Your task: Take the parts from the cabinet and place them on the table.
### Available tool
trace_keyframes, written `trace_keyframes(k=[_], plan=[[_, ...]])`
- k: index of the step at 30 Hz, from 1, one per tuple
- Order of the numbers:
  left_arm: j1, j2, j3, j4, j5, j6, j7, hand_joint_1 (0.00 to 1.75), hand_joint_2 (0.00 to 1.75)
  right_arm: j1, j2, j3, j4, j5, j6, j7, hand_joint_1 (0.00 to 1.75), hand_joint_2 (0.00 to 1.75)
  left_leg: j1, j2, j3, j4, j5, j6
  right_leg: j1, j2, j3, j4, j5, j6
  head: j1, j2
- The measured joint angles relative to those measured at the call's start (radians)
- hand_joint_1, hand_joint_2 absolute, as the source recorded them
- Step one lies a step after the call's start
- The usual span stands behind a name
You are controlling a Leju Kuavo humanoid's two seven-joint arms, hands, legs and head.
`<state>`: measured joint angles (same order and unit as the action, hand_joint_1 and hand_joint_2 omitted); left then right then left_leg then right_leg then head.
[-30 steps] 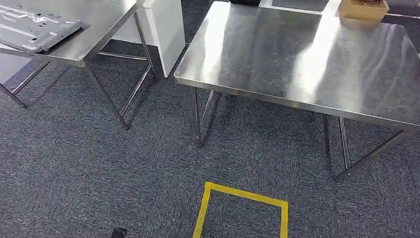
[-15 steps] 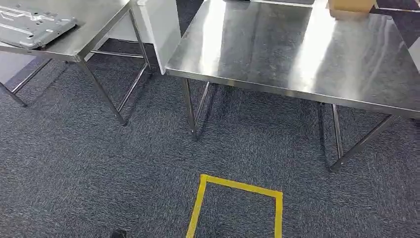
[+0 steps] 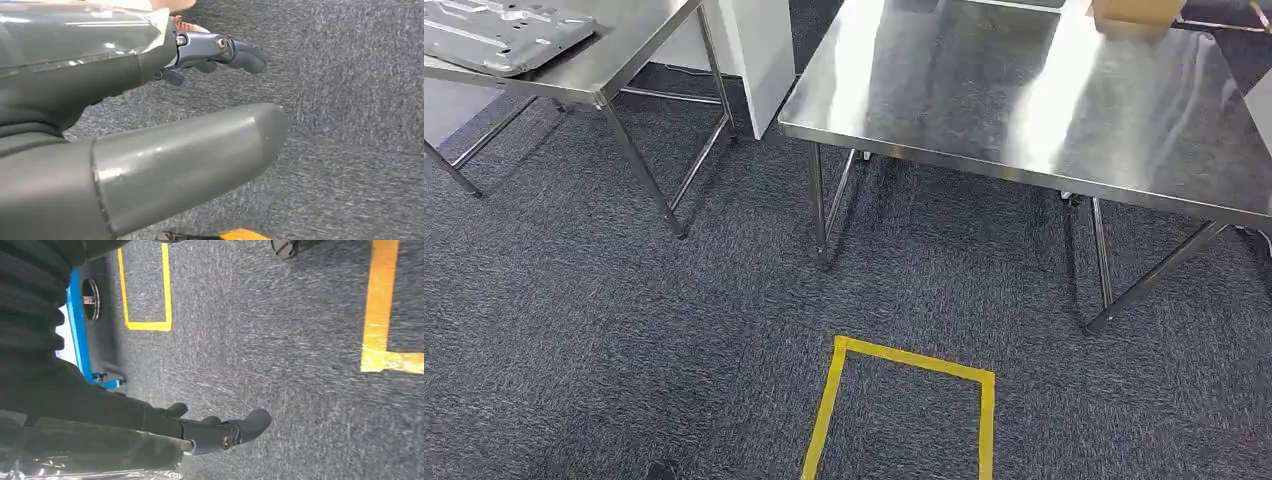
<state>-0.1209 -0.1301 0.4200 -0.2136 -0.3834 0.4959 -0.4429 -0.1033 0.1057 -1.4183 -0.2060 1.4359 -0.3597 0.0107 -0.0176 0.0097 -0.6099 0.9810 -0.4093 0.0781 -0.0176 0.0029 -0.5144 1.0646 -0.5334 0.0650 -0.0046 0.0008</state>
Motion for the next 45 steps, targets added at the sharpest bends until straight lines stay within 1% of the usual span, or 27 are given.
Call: trace_keyframes(k=[1, 2, 5, 6, 8, 9, 11, 12, 13, 15, 16, 20, 21, 22, 25, 26, 27, 29, 30, 32, 33, 36, 37, 40, 42, 44, 45], plan=[[-0.001, 0.000, 0.000, 0.000, -0.002, -0.001, 0.000, 0.00, 0.00, -0.003, 0.000, 0.000, 0.000, 0.000, 0.000, 0.000, 0.00, 1.75, -0.001, 0.001, -0.006, 0.007, 0.003, -0.005, 0.002, -0.004, 0.056, -0.085, -0.008, -0.008, 0.001, 0.000], [-0.001, -0.001, 0.000, 0.000, -0.003, -0.002, -0.001, 0.00, 0.00, -0.005, -0.001, 0.001, 0.000, 0.000, 0.000, 0.000, 0.00, 1.75, -0.005, 0.002, -0.013, 0.011, 0.007, -0.009, 0.013, -0.001, 0.070, -0.098, -0.003, -0.022, 0.000, 0.000], [-0.001, -0.004, 0.000, 0.000, -0.003, -0.002, -0.002, 0.00, 0.00, -0.004, -0.003, 0.001, 0.000, -0.002, -0.002, 0.000, 0.00, 1.75, -0.002, 0.002, -0.015, 0.011, 0.026, -0.027, 0.020, 0.000, 0.041, -0.094, 0.005, -0.040, -0.002, 0.000], [0.000, -0.001, 0.000, 0.000, -0.003, -0.002, -0.002, 0.00, 0.00, -0.003, 0.000, 0.001, 0.000, -0.004, -0.002, 0.000, 0.00, 1.75, -0.002, 0.001, -0.019, 0.016, 0.026, -0.035, -0.004, -0.002, 0.043, -0.105, 0.019, -0.057, 0.000, 0.000], [0.000, -0.001, 0.000, 0.000, -0.003, -0.002, -0.002, 0.00, 0.00, -0.005, 0.000, 0.001, 0.000, -0.005, -0.002, -0.001, 0.00, 1.75, 0.010, -0.009, -0.042, 0.081, -0.060, -0.049, -0.005, -0.006, 0.028, -0.104, 0.036, -0.081, -0.008, 0.000], [0.001, 0.000, 0.000, 0.000, -0.003, -0.002, -0.002, 0.00, 0.00, -0.005, 0.000, 0.001, 0.000, -0.005, -0.002, -0.002, 0.00, 1.75, 0.018, -0.010, -0.063, 0.152, -0.113, -0.057, -0.004, -0.008, 0.019, -0.104, 0.043, -0.083, -0.009, 0.000], [0.001, 0.000, 0.000, 0.000, -0.003, -0.002, -0.002, 0.00, 0.00, -0.003, 0.000, 0.001, 0.000, -0.006, -0.002, -0.002, 0.00, 1.75, 0.029, -0.011, -0.096, 0.279, -0.180, -0.073, -0.002, -0.008, -0.003, -0.101, 0.058, -0.080, -0.010, 0.000], [0.002, 0.000, 0.000, 0.000, -0.003, -0.002, -0.002, 0.00, 0.00, -0.003, 0.000, 0.001, 0.000, -0.006, -0.002, -0.002, 0.00, 1.75, 0.036, -0.011, -0.089, 0.295, -0.177, -0.078, -0.002, -0.007, -0.007, -0.098, 0.065, -0.076, -0.009, 0.000], [0.001, 0.000, 0.000, 0.000, -0.003, -0.002, -0.002, 0.00, 0.00, -0.002, 0.001, 0.001, 0.000, -0.006, -0.002, -0.002, 0.00, 1.75, 0.043, -0.010, -0.059, 0.265, -0.154, -0.083, -0.003, -0.007, -0.021, -0.092, 0.072, -0.072, -0.010, 0.000], [0.000, 0.000, 0.000, 0.000, -0.003, -0.002, -0.002, 0.00, 0.00, -0.001, 0.001, 0.001, 0.000, -0.006, -0.002, -0.002, 0.00, 1.75, 0.051, -0.010, 0.062, 0.098, -0.088, -0.086, -0.008, -0.005, -0.044, -0.080, 0.080, -0.064, -0.010, 0.000], [-0.003, 0.000, 0.000, 0.000, -0.003, -0.002, -0.002, 0.00, 0.00, -0.002, 0.002, 0.001, 0.000, -0.006, -0.003, -0.002, 0.00, 1.75, 0.052, -0.013, 0.115, 0.001, -0.107, -0.085, -0.009, -0.004, -0.048, -0.075, 0.085, -0.057, -0.010, 0.000], [-0.003, 0.003, 0.000, 0.000, -0.005, -0.005, -0.001, 0.00, 0.00, -0.005, 0.006, 0.001, 0.000, -0.008, -0.004, -0.002, 0.00, 1.75, 0.027, -0.015, 0.106, 0.001, -0.092, -0.054, -0.014, -0.005, -0.054, -0.090, 0.111, -0.019, -0.010, 0.000], [-0.004, 0.003, 0.000, 0.000, -0.005, -0.005, -0.001, 0.00, 0.00, -0.002, 0.007, 0.001, 0.000, -0.008, -0.004, -0.002, 0.00, 1.75, 0.025, -0.013, 0.105, -0.017, -0.075, -0.040, -0.005, -0.004, -0.058, -0.100, 0.122, -0.009, -0.011, 0.000], [-0.006, 0.000, 0.000, 0.000, -0.006, -0.005, -0.001, 0.00, 0.00, -0.001, 0.005, 0.001, 0.000, -0.009, -0.004, -0.002, 0.00, 1.75, 0.032, -0.005, 0.106, -0.034, -0.054, -0.033, -0.007, -0.005, -0.069, -0.077, 0.103, -0.013, -0.007, 0.000], [-0.006, 0.000, 0.001, 0.000, -0.006, -0.005, -0.001, 0.00, 0.00, 0.000, 0.003, 0.001, 0.000, -0.009, -0.003, -0.003, 0.00, 1.75, 0.029, -0.004, 0.075, -0.041, -0.027, -0.018, -0.005, -0.003, -0.145, 0.115, -0.039, -0.045, -0.001, 0.000], [-0.005, -0.001, 0.001, 0.000, -0.006, -0.005, -0.001, 0.00, 0.00, 0.000, 0.003, 0.001, 0.000, -0.009, -0.003, -0.004, 0.00, 1.75, 0.027, -0.001, 0.061, -0.040, -0.018, -0.016, -0.005, -0.003, -0.166, 0.193, -0.074, -0.043, -0.001, 0.000], [-0.005, -0.001, 0.001, 0.000, -0.006, -0.005, -0.001, 0.00, 0.00, 0.001, 0.002, 0.001, 0.000, -0.009, -0.003, -0.005, 0.00, 1.75, 0.026, 0.000, 0.051, -0.039, -0.011, -0.018, -0.004, -0.003, -0.169, 0.226, -0.079, -0.036, 0.000, 0.000], [-0.005, -0.002, 0.001, 0.000, -0.006, -0.005, 0.000, 0.00, 0.00, 0.001, -0.002, 0.001, 0.000, -0.009, -0.003, -0.006, 0.00, 1.75, 0.025, 0.001, 0.025, -0.035, 0.007, -0.023, -0.005, -0.004, -0.105, 0.177, -0.037, -0.011, 0.001, 0.000], [-0.005, -0.002, 0.001, 0.000, -0.006, -0.005, 0.000, 0.00, 0.00, 0.001, -0.004, 0.001, 0.000, -0.009, -0.002, -0.008, 0.00, 1.75, 0.026, 0.001, 0.012, -0.029, 0.014, -0.027, -0.005, -0.004, -0.039, 0.088, -0.008, -0.002, 0.002, 0.000], [-0.005, -0.002, 0.001, 0.000, -0.006, -0.005, 0.000, 0.00, 0.00, -0.003, -0.005, 0.002, 0.000, -0.009, -0.001, -0.009, 0.00, 1.75, 0.019, 0.000, -0.008, -0.009, 0.019, -0.037, -0.005, -0.004, 0.093, -0.085, -0.006, -0.006, 0.004, 0.000], [-0.005, -0.001, 0.001, 0.000, -0.006, -0.005, -0.001, 0.00, 0.00, -0.004, -0.006, 0.002, 0.000, -0.009, -0.001, -0.011, 0.00, 1.75, 0.017, 0.002, -0.018, 0.004, 0.023, -0.041, 0.005, 0.001, 0.098, -0.119, -0.017, -0.016, 0.004, 0.000], [-0.003, 0.004, 0.001, 0.000, -0.007, -0.003, -0.001, 0.00, 0.00, 0.002, -0.001, 0.002, 0.001, -0.009, 0.000, -0.011, 0.00, 1.75, 0.013, -0.003, -0.034, 0.022, 0.036, -0.050, -0.019, 0.000, 0.065, -0.090, -0.012, -0.019, -0.007, 0.000], [-0.002, 0.005, 0.001, 0.000, -0.007, -0.003, 0.000, 0.00, 0.00, 0.002, -0.001, 0.002, 0.001, -0.009, 0.000, -0.011, 0.00, 1.75, 0.019, -0.003, -0.043, 0.034, 0.024, -0.055, -0.026, -0.004, 0.061, -0.086, -0.008, -0.027, -0.010, 0.000], [-0.002, 0.005, 0.001, 0.000, -0.007, -0.004, 0.001, 0.00, 0.00, 0.002, -0.001, 0.002, 0.001, -0.009, 0.000, -0.011, 0.00, 1.75, 0.025, -0.003, -0.111, 0.220, -0.128, -0.073, -0.020, -0.008, 0.036, -0.084, 0.011, -0.057, -0.013, 0.000], [-0.001, 0.005, 0.001, 0.000, -0.007, -0.004, 0.001, 0.00, 0.00, 0.003, -0.001, 0.002, 0.001, -0.010, 0.000, -0.011, 0.00, 1.75, 0.030, -0.003, -0.139, 0.337, -0.177, -0.077, -0.016, -0.009, 0.018, -0.083, 0.024, -0.060, -0.013, 0.000], [0.000, 0.005, 0.001, 0.000, -0.007, -0.004, 0.002, 0.00, 0.00, 0.006, 0.000, 0.002, 0.001, -0.010, 0.000, -0.010, 0.00, 1.75, 0.033, -0.003, -0.080, 0.282, -0.142, -0.075, -0.015, -0.009, 0.013, -0.082, 0.033, -0.053, -0.014, 0.000], [-0.001, 0.005, 0.001, 0.000, -0.008, -0.004, 0.002, 0.00, 0.00, 0.006, 0.000, 0.002, 0.001, -0.010, 0.000, -0.009, 0.00, 1.75, 0.035, -0.003, -0.012, 0.188, -0.106, -0.073, -0.016, -0.008, 0.010, -0.082, 0.038, -0.051, -0.014, 0.000]])
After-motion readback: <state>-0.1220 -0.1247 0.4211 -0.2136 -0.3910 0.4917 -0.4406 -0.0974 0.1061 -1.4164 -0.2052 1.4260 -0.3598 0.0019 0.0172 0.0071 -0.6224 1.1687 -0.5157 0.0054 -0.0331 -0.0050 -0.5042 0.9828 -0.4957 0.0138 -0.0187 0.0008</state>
